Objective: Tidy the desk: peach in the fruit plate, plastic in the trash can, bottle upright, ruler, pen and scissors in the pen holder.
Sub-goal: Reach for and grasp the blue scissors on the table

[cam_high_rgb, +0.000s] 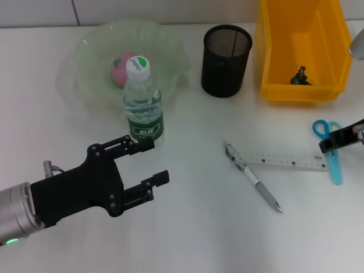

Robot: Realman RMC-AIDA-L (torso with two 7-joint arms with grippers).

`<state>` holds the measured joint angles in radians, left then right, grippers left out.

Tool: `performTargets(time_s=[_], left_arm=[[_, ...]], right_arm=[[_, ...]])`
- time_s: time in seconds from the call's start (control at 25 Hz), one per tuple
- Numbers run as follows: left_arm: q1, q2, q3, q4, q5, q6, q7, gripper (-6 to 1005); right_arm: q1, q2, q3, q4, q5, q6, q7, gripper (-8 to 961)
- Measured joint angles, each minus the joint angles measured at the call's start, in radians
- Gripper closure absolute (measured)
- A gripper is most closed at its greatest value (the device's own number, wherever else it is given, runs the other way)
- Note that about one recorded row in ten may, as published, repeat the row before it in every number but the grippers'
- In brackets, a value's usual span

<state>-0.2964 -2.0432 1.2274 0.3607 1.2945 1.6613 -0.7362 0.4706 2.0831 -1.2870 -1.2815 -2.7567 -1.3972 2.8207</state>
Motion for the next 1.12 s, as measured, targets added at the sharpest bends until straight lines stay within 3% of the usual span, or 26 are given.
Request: performTargets(time_s=[0.72, 0.92, 1.12], left_arm=[[0.0, 0.0, 0.0, -0.004, 0.0, -0.004, 0.014, 359], [0.0, 0.0, 0.0, -0.004, 0.0, -0.005, 0.014, 359], [0.0, 0.0, -0.002, -0.006, 0.0, -0.005, 0.015, 359]], right_arm=[[0.014, 0.0, 0.0, 0.027, -0.02, 0.017, 0.0, 606], [0.015, 0.0, 0.0, 0.034, -0.021, 0.02, 0.0, 728], [0.016, 0.0, 0.0, 0.034, -0.022, 0.02, 0.0, 731]])
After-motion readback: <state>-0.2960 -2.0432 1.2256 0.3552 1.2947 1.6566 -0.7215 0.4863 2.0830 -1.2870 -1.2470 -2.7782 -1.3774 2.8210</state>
